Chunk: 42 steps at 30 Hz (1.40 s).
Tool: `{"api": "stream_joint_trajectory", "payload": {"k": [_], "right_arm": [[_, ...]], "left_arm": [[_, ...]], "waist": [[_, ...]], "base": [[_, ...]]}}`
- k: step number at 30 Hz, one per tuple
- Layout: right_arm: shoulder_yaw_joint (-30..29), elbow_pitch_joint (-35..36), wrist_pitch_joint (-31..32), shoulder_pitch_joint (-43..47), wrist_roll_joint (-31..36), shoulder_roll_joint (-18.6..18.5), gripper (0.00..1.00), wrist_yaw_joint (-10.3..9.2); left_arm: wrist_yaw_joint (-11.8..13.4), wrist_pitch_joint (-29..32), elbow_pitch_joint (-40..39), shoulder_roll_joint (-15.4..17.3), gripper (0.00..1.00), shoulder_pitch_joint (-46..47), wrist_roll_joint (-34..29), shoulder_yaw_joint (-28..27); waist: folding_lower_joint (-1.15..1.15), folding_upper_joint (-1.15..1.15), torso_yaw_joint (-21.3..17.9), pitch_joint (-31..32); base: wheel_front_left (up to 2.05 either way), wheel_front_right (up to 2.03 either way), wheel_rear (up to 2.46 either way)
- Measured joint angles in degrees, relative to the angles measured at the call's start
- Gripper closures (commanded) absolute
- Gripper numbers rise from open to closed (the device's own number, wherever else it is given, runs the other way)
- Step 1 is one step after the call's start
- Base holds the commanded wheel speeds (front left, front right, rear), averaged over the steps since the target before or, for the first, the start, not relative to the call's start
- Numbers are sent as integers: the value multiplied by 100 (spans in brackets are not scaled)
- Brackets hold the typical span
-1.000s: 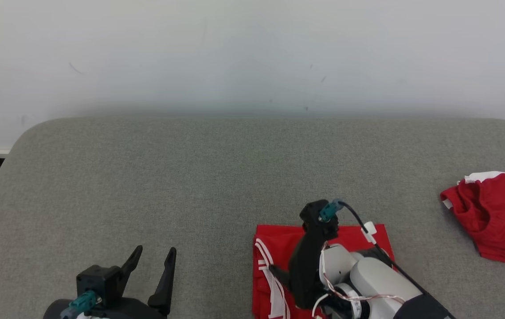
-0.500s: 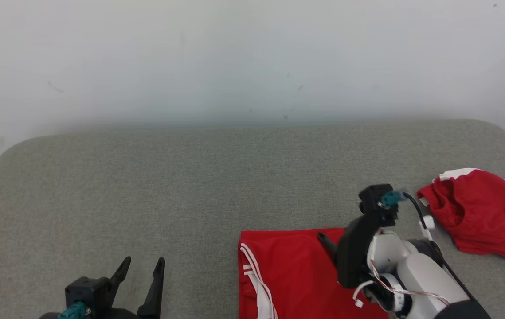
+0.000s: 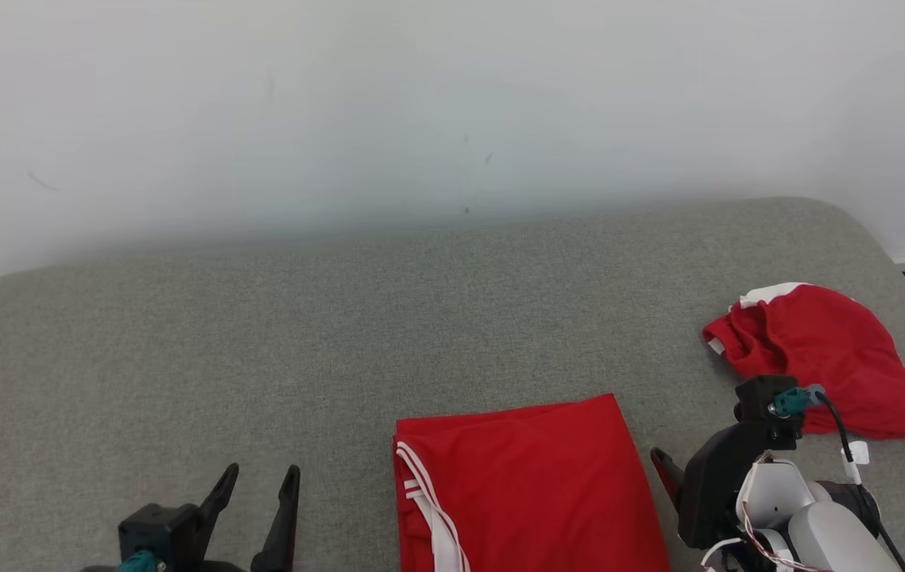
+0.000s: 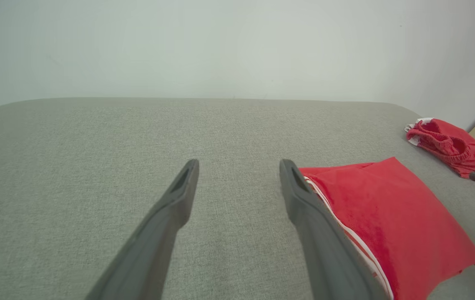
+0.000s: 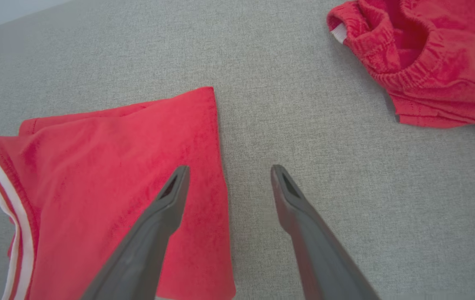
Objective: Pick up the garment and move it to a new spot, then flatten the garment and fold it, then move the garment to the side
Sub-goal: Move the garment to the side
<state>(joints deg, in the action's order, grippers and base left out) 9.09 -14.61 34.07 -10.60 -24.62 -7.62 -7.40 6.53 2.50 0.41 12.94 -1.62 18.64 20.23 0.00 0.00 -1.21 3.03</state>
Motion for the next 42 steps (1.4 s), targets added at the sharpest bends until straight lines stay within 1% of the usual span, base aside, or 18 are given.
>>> {"api": "stream_joint_trajectory", "payload": {"k": [5, 7, 13, 16, 17, 27, 29, 35, 36, 37, 38, 39, 42], "right_arm": [[-204, -43, 223, 84, 42, 91, 0, 0], [-261, -76, 302, 77, 58, 130, 0, 0], [-334, -224, 566, 55, 126, 233, 0, 0], [-363, -274, 659, 35, 149, 244, 0, 0], [-381, -363, 739, -15, 155, 244, 0, 0], [-505, -610, 1094, -409, 314, 248, 0, 0], [-534, -669, 1141, -426, 342, 253, 0, 0], [-580, -864, 1279, -571, 356, 269, 1, 0], [-589, -903, 1290, -601, 356, 275, 35, 0], [-608, -927, 1290, -618, 356, 279, 60, 0], [-631, -943, 1291, -630, 356, 285, 75, 0], [-644, -954, 1295, -634, 356, 290, 100, 0], [-660, -973, 1319, -653, 356, 307, 100, 1]], "left_arm": [[-9, 36, -30, -29, 0, 189, -48, 124], [-52, 62, -48, -29, 0, 235, -56, 135], [-57, 102, -57, -21, 0, 335, -66, 146], [-59, 120, -62, -22, 0, 360, -75, 154], [-100, 148, -60, -23, 0, 397, -87, 176], [-111, 152, -60, -32, 0, 595, -90, 214], [-151, 152, -41, -34, 0, 603, -90, 221], [-151, 158, 7, -35, 0, 683, -90, 211], [-151, 158, 10, -36, 0, 683, -90, 211], [-151, 158, 14, -36, 0, 683, -90, 212], [-151, 158, 18, -37, 0, 683, -90, 212], [-151, 158, 19, -38, 0, 683, -90, 213], [-151, 157, 40, -41, 0, 683, -90, 215]], "waist": [[0, 0, 35, -83], [0, 0, 80, -119], [0, 0, 253, -247], [0, 0, 315, -297], [0, 0, 378, -346], [0, 0, 690, -614], [0, 0, 740, -651], [0, 0, 850, -734], [0, 0, 858, -740], [0, 0, 865, -745], [0, 0, 871, -749], [0, 0, 877, -751], [0, 0, 890, -755]], "base": [[0, 0, 0], [0, 0, 0], [0, 0, 0], [0, 0, 0], [0, 0, 0], [0, 0, 0], [0, 0, 0], [0, 0, 0], [0, 0, 0], [0, 0, 0], [0, 0, 0], [0, 0, 0], [0, 0, 0]]}}
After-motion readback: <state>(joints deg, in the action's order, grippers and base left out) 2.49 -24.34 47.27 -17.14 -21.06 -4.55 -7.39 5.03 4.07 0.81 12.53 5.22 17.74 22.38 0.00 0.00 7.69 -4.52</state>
